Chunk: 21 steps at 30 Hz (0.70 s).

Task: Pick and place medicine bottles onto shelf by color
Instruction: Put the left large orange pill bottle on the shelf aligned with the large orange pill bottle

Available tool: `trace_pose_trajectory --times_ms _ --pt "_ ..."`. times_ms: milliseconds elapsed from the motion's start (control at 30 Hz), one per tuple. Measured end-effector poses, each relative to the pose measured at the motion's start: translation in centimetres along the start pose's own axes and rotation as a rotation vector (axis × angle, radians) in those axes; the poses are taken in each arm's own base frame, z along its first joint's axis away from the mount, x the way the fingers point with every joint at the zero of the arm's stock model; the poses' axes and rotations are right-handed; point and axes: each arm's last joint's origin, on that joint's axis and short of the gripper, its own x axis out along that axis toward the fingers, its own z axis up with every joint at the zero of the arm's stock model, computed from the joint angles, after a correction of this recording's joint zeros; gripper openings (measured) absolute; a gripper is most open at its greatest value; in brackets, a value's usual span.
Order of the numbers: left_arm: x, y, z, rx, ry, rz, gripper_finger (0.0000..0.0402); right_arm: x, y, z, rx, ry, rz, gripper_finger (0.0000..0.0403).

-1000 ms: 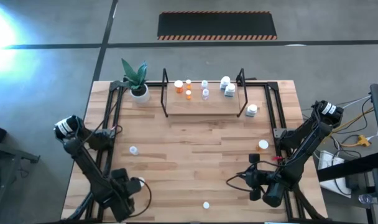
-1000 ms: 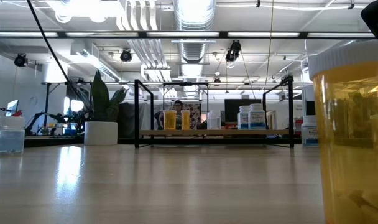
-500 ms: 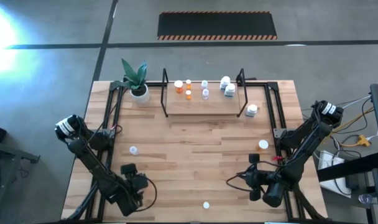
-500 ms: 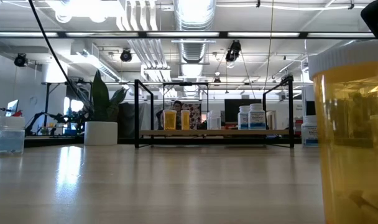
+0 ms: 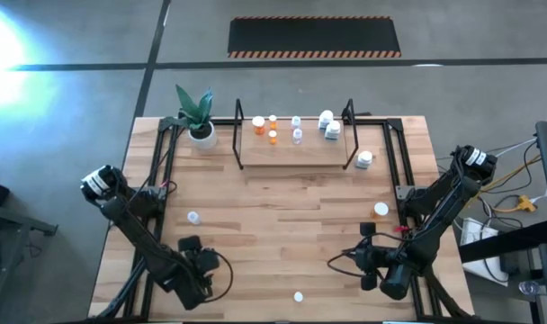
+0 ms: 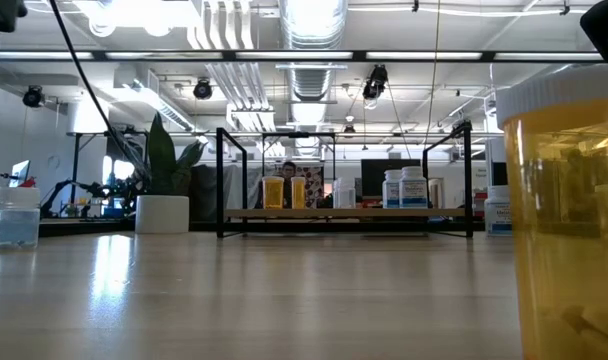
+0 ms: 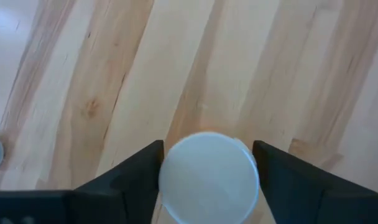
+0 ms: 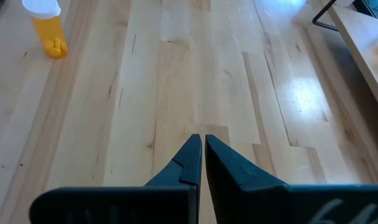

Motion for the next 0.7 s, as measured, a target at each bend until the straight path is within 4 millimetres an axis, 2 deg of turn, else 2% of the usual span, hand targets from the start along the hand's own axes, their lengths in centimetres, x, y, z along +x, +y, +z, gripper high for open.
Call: trace_pose_trajectory --times_ms 167,367,533,700 --pt "-0.1 0.0 1.0 -0.032 0.023 -0.016 0.0185 0.0 0.0 0.0 0.000 0.000 0.000 0.0012" --pt "-1.0 -0.2 3.6 -0.081 -0.005 -0.054 0.0194 0.0 0.0 0.0 0.000 0.000 0.000 0.0012" --pt "-1.8 0.6 8.2 -0.105 -0.068 -0.073 0.0198 0.0 0.0 0.0 -0.001 -0.003 -0.004 0.0012" --pt "-3.0 3.6 14.8 -0.053 -0.183 -0.053 0.0199 0.0 0.0 0.0 -0.005 -0.010 -0.014 0.0012"
